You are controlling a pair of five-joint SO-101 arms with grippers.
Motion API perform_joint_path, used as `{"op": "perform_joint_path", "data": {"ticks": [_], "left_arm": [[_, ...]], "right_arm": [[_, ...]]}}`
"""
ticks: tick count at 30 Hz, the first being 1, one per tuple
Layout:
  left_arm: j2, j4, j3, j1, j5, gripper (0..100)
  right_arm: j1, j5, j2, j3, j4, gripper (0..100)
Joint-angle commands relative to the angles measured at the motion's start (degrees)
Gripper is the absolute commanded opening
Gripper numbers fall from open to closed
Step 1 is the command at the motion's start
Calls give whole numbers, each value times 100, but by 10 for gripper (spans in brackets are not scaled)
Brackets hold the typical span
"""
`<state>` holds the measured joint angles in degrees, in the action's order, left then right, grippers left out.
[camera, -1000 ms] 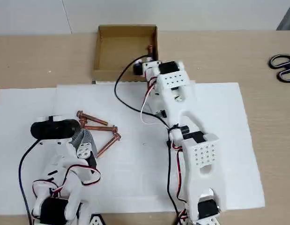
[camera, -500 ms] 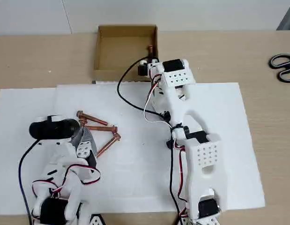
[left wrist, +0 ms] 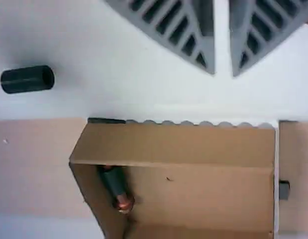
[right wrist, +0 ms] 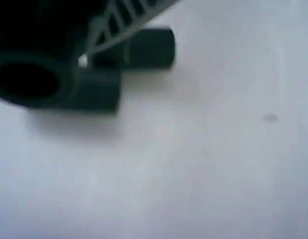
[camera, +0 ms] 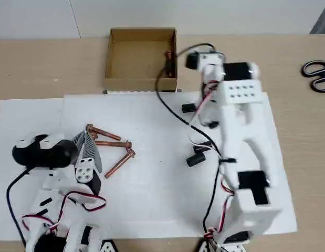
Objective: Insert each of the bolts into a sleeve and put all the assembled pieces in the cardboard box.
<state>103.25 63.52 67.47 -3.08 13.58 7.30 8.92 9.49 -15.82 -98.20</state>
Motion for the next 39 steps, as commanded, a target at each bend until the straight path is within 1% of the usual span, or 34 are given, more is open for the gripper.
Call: {"op": "perform_joint_path", "data": {"ticks": [1, 3, 6, 10, 12, 16, 19, 22, 24, 25, 28, 29, 35, 37, 39], "left_arm": [[-9, 141, -382, -26, -97, 7], [-97, 237, -567, -26, -132, 7], [-738, 281, -1095, -26, -141, 7], [-2215, 273, -2167, -26, -114, 7], [-3007, 413, -2818, -26, -97, 7], [-4527, 1275, -4277, -26, 325, 7], [-5600, 2057, -5305, -26, 308, 7], [-6523, 2655, -6035, -18, 308, 7], [-7068, 2769, -6193, 0, 246, 7], [-7341, 2760, -6193, 18, 79, 7], [-8088, 2875, -6211, 26, -765, 7], [-8255, 2945, -6281, 26, -905, 7], [-9081, 3376, -6396, 70, -1055, 7], [-9319, 3385, -6404, 290, -1064, 7], [-9538, 3367, -6404, 527, -1240, 7]], "right_arm": [[-338, 44, -857, 633, -84, 3], [-567, 44, -1165, 1073, -66, 3], [-936, 53, -1675, 1644, -57, 3], [-1297, 343, -2316, 2312, -48, 3], [-1437, 448, -2589, 2646, -40, 3], [-1789, 624, -3090, 3209, 40, 3], [-2123, 721, -3451, 3684, 198, 3], [-2431, 774, -3785, 4273, 400, 3], [-2598, 774, -4022, 4668, 532, 3], [-2668, 774, -4154, 4826, 576, 3], [-2905, 774, -4488, 4923, 664, 3], [-2941, 774, -4567, 4932, 664, 3], [-2967, 774, -4778, 5020, 708, 3], [-2967, 774, -4804, 5020, 708, 3], [-2967, 774, -4804, 5020, 708, 3]]}}
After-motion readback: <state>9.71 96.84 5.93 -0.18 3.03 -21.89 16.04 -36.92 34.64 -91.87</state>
